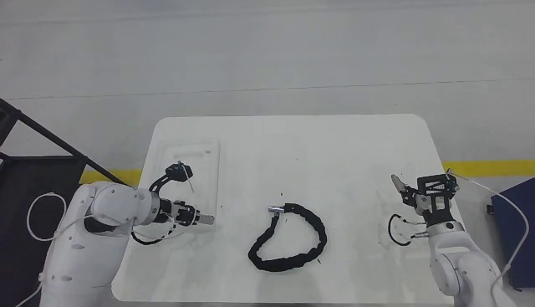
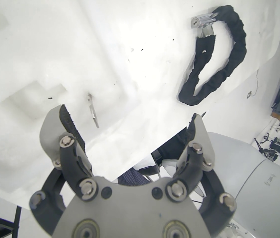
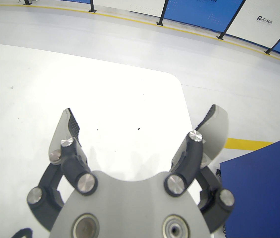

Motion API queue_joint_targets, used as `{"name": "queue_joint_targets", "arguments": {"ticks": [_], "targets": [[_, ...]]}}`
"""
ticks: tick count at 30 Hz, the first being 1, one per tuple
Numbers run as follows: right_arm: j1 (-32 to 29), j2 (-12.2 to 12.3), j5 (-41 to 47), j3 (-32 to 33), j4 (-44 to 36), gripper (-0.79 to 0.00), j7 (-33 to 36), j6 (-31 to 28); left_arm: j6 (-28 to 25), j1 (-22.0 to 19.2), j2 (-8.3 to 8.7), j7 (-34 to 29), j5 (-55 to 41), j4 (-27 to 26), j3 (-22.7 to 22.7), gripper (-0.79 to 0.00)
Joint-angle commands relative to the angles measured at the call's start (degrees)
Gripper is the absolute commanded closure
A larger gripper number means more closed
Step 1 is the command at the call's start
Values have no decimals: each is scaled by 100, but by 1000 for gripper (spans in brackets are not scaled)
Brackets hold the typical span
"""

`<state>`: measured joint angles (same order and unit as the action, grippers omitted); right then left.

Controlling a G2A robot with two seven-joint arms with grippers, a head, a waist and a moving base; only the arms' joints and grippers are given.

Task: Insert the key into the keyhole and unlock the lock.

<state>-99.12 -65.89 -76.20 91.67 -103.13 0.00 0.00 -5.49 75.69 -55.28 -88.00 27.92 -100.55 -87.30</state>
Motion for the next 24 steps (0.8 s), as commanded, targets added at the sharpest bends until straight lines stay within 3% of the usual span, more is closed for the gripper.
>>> {"name": "queue_joint_targets", "arguments": {"ticks": [1,8,9,10,11,15,18,20,22,24], "targets": [[0,0,0,0,0,-785,0,0,90,-73,87,0,-74,4,91,-785],[0,0,0,0,0,-785,0,0,438,-265,351,0,-165,7,339,-785],[0,0,0,0,0,-785,0,0,469,-279,389,0,-158,13,392,-727],[0,0,0,0,0,-785,0,0,495,-289,429,0,-129,22,452,-582],[0,0,0,0,0,-785,0,0,518,-311,464,0,-145,26,498,-539],[0,0,0,0,0,-785,0,0,516,-408,586,0,-89,30,620,-656],[0,0,0,0,0,-785,0,0,558,-463,642,0,-64,66,711,-542],[0,0,0,0,0,-785,0,0,574,-506,672,0,-46,84,784,-385],[0,0,0,0,0,-785,0,0,588,-550,695,0,-39,93,852,-409],[0,0,0,0,0,-785,0,0,602,-591,714,0,-45,113,917,-382]]}}
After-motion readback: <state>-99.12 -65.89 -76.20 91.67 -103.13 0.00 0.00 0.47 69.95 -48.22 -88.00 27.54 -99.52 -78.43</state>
